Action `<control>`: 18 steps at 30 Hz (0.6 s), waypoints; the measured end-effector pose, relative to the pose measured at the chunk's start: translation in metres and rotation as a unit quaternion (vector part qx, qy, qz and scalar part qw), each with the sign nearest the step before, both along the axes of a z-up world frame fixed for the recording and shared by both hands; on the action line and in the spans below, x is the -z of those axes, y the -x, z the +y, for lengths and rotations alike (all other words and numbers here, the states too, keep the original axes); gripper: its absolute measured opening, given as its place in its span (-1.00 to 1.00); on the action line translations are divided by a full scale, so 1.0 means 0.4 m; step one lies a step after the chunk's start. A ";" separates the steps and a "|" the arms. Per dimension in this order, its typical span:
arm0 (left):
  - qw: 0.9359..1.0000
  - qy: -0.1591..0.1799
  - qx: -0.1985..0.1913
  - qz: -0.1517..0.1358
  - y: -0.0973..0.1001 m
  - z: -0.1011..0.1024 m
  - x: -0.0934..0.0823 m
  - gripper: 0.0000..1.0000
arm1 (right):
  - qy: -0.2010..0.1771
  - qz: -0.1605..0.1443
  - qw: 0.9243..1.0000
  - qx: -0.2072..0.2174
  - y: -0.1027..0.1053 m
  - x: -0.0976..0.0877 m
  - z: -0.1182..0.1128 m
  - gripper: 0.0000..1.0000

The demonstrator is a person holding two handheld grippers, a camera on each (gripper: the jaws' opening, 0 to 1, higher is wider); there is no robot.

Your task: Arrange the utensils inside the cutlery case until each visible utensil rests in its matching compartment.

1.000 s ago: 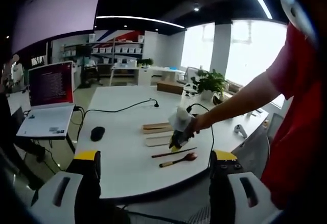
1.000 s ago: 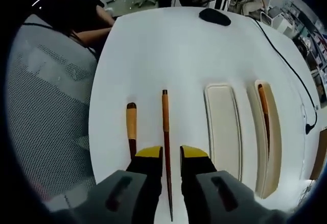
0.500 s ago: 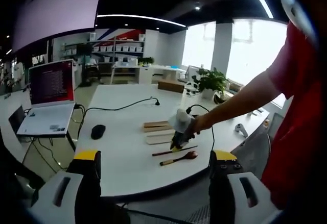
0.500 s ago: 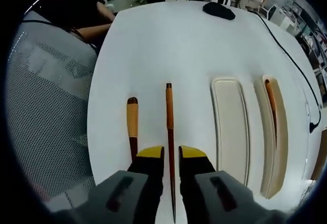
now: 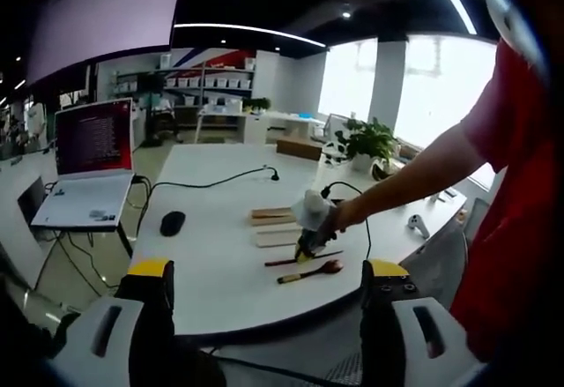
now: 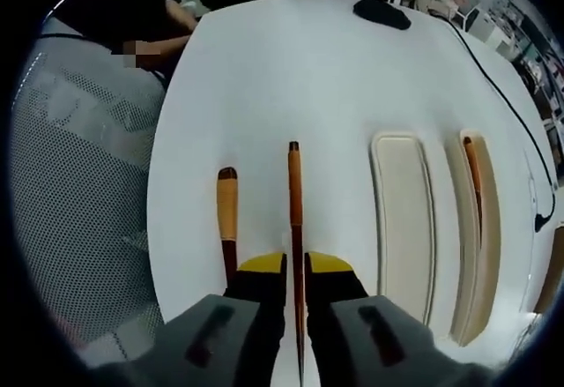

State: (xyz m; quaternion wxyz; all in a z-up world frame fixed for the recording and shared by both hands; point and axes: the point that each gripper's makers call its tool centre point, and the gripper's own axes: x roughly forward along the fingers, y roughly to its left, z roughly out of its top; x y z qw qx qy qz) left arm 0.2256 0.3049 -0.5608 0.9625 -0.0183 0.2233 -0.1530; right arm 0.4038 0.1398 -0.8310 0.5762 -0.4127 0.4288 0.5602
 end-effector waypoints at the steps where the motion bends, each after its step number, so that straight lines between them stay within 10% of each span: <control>1: 1.000 0.001 0.000 0.000 0.000 0.000 0.000 0.80 | 0.003 -0.006 1.000 -0.005 -0.001 0.001 0.000 -0.96; 18: 1.000 0.000 -0.001 -0.003 -0.001 -0.001 -0.004 0.79 | 0.004 -0.006 1.000 -0.015 0.005 -0.001 0.000 -0.99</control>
